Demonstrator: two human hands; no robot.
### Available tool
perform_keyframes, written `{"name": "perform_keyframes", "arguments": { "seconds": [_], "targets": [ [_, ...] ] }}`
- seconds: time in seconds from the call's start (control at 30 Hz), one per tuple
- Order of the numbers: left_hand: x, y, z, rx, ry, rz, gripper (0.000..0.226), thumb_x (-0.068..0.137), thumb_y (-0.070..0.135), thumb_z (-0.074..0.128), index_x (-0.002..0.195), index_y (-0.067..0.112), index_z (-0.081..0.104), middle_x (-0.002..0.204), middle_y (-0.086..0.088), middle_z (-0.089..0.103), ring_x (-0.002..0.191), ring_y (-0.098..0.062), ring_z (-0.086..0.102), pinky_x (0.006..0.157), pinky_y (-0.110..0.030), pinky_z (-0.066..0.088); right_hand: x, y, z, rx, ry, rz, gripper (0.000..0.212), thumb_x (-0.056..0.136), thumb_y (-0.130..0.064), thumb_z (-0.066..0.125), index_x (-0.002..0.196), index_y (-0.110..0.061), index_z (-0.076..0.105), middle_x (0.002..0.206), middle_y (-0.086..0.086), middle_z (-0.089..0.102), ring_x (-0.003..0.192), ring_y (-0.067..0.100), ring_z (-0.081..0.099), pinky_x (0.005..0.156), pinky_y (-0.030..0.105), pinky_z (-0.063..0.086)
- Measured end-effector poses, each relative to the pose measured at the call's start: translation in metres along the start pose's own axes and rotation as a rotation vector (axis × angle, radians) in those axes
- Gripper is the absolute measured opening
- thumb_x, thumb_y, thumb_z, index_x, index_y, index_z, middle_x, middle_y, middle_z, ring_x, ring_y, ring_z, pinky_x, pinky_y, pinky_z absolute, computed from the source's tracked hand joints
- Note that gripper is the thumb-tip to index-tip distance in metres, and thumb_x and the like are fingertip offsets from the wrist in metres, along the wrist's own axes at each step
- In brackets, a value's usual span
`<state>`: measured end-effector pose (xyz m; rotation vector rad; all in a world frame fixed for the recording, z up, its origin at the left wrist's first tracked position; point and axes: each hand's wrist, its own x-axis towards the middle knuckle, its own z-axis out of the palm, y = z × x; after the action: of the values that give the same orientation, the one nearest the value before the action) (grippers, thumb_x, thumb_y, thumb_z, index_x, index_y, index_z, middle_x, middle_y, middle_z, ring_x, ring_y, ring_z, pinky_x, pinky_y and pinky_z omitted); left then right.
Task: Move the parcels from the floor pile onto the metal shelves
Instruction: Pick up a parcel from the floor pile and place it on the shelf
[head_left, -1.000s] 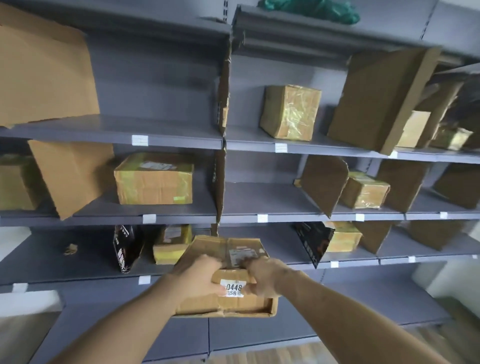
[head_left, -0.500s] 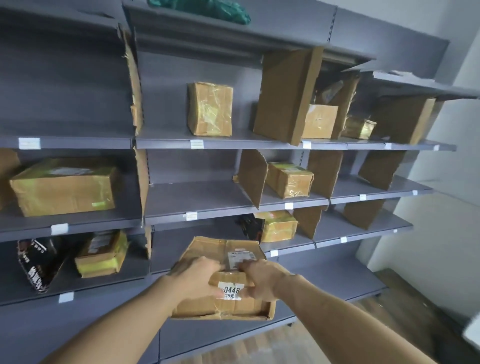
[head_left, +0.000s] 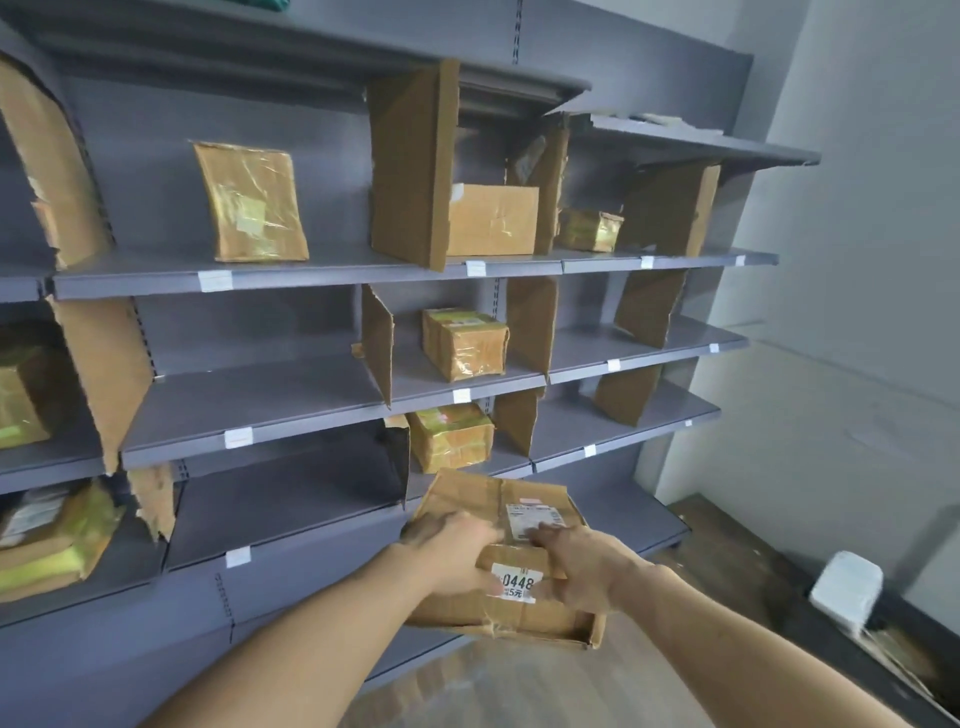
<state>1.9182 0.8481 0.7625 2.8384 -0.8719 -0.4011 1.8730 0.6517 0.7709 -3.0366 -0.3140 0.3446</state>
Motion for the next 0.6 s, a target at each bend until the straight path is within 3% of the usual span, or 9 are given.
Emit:
{"name": "perform_keyframes", "arguments": {
  "seconds": [0.23, 0.6],
  "targets": [
    [0.067, 0.061, -0.003, 0.077, 0.008, 0.127, 0.067, 0.081, 0.060, 0.065, 0.140, 0.032, 0.047, 0.145, 0.002, 0.049, 0.133, -0.028, 0.045, 0.105, -0.048, 0.042, -0.019, 0.077, -0.003, 0.032, 0.017, 0.116, 0.071, 0.091, -0.044, 0.058, 0.153, -0.028, 0.028, 0.159, -0.005, 0.029, 0.143, 0.019, 0.032, 0.112, 0.034, 0.034],
    [0.240, 0.155, -0.003, 0.112, 0.044, 0.403, 0.065, 0.088, 0.052, 0.064, 0.141, 0.021, 0.048, 0.146, -0.004, 0.049, 0.131, -0.031, 0.046, 0.106, -0.046, 0.040, 0.006, 0.242, -0.010, 0.021, 0.028, 0.326, 0.073, 0.092, -0.049, 0.053, 0.155, -0.026, 0.023, 0.161, -0.002, 0.024, 0.148, 0.017, 0.024, 0.116, 0.034, 0.030]
  ]
}}
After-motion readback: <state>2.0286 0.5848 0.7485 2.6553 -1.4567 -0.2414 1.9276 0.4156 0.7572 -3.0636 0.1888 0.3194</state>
